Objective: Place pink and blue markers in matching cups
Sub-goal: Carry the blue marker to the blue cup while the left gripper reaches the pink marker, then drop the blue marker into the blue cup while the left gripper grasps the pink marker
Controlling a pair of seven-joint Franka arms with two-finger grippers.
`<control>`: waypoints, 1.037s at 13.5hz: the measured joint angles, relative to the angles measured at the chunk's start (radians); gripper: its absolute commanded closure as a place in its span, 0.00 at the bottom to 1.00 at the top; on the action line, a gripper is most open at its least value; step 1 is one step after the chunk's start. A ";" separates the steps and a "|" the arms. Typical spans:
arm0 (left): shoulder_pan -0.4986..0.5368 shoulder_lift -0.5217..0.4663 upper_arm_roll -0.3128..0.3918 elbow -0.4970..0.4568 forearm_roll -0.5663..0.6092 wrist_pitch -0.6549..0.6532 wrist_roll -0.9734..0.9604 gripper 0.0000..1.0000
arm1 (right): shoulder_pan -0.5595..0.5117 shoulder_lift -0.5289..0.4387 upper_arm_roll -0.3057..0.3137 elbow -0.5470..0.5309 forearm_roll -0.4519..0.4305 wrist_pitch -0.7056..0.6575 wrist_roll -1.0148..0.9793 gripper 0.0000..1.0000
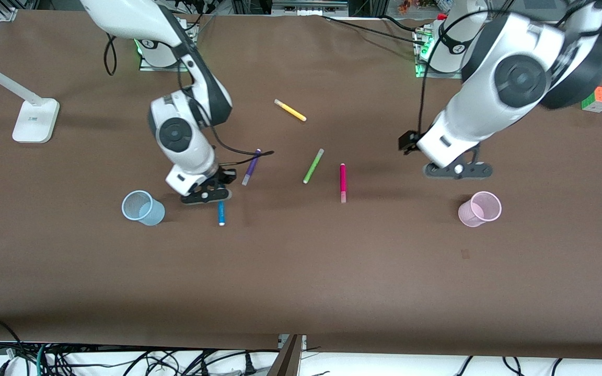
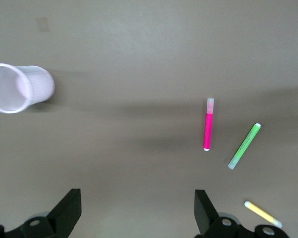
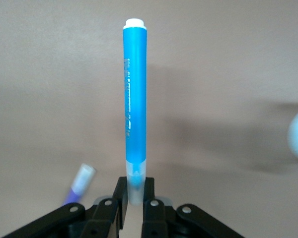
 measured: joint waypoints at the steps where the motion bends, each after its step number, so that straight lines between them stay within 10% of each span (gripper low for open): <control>1: -0.005 0.033 -0.002 -0.001 0.000 0.031 -0.007 0.00 | -0.001 -0.017 -0.035 0.057 0.000 -0.109 -0.086 1.00; 6: -0.095 0.186 -0.005 -0.024 0.036 0.233 -0.130 0.00 | -0.045 -0.031 -0.200 0.272 -0.023 -0.470 -0.616 1.00; 14: -0.194 0.408 -0.006 -0.029 0.159 0.487 -0.239 0.00 | -0.112 0.075 -0.218 0.281 -0.440 -0.485 -0.983 1.00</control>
